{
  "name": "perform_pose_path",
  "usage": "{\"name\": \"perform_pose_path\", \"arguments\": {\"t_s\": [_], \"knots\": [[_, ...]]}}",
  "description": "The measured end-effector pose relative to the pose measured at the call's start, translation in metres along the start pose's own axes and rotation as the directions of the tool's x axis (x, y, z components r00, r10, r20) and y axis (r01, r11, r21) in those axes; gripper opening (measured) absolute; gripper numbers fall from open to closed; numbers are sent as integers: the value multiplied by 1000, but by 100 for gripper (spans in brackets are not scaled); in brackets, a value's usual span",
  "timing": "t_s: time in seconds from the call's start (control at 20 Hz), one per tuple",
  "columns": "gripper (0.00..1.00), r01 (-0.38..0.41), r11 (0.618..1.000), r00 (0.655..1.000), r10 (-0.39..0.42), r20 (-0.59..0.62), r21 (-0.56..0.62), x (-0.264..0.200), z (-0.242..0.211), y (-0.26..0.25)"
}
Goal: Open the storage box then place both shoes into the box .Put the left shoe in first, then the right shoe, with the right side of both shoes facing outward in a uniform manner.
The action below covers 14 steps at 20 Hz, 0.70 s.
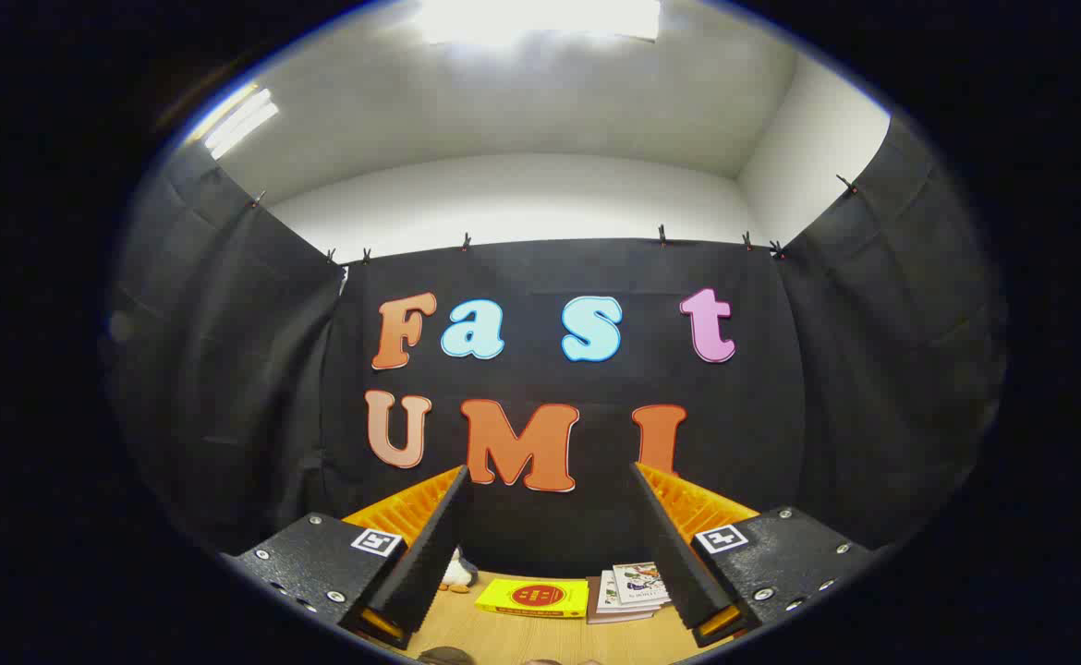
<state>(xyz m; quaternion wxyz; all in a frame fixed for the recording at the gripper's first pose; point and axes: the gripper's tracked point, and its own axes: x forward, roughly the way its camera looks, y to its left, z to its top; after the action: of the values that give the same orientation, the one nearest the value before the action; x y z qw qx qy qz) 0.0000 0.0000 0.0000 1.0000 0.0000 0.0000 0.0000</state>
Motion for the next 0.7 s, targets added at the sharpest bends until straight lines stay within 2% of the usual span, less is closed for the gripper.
{"name": "perform_pose_path", "arguments": {"t_s": [0.15, 0.35, 0.7], "knots": [[99, 7, 1000, 999, -6, 35, -21, -3, 5, -2], [99, 11, 999, 1000, -10, 9, -31, -5, -4, -1], [99, -15, 999, 999, 17, -31, 39, -7, -18, 5]]}}
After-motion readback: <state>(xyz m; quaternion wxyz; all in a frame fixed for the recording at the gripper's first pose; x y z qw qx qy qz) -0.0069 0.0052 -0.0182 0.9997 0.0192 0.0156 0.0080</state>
